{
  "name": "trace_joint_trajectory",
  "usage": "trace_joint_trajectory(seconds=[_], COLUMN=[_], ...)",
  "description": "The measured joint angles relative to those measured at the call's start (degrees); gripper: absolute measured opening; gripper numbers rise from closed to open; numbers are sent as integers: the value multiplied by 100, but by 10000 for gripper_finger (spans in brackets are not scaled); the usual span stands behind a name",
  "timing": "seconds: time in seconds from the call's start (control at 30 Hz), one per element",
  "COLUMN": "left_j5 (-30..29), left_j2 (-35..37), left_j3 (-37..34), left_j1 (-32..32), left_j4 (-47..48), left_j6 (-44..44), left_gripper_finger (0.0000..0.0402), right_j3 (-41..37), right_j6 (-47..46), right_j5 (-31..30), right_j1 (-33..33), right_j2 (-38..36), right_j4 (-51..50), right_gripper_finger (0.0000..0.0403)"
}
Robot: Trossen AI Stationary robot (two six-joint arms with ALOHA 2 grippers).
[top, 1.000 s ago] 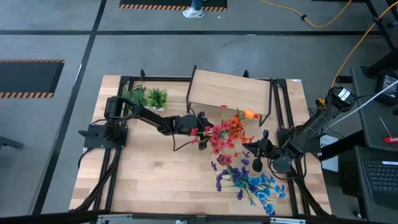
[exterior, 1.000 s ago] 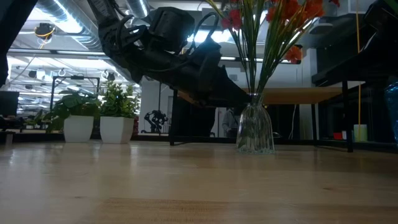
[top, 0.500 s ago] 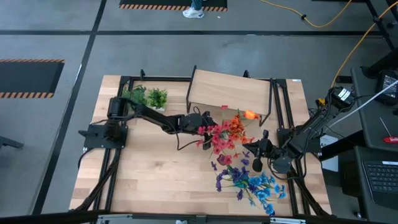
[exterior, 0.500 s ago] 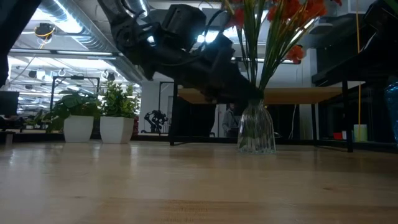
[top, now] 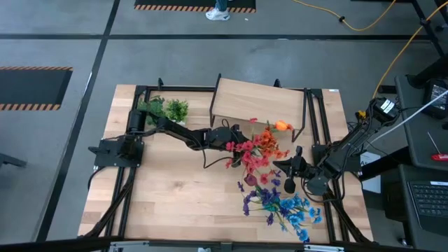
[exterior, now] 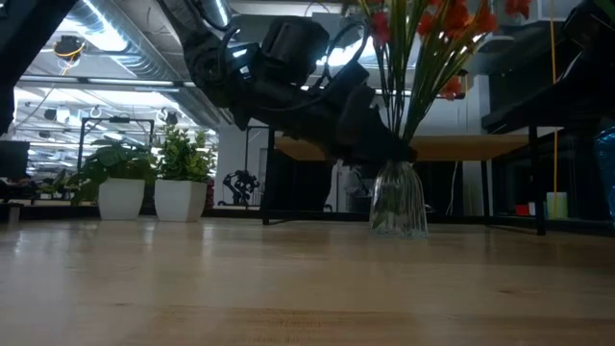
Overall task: Pick and place flowers into a vace then onto a shelf
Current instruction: Put the transparent vase on the shelf
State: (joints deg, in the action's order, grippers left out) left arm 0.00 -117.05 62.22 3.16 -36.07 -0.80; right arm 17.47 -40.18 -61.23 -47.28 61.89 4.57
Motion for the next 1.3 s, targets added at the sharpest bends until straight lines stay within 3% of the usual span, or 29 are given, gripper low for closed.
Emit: trace_joint_trajectory(seconds=[0.27, 0.57, 1.03, 1.3], left_j5=[-32, -41, -38, -29], left_j2=[0, 0, 32, 584], left_j3=[0, -7, -13, -177], left_j1=[-2, -4, -4, -4], left_j4=[-11, 13, 9, 475], left_j6=[203, 207, 111, 292], left_gripper_finger=[222, 134, 134, 134], right_j3=[0, 0, 0, 0], right_j6=[0, -2, -11, -26], right_j5=[48, 48, 140, 151], right_j1=[0, -1, 0, -3], right_j2=[0, 0, 0, 0], right_j4=[-15, -15, -17, -9], right_gripper_finger=[2, 2, 2, 2])
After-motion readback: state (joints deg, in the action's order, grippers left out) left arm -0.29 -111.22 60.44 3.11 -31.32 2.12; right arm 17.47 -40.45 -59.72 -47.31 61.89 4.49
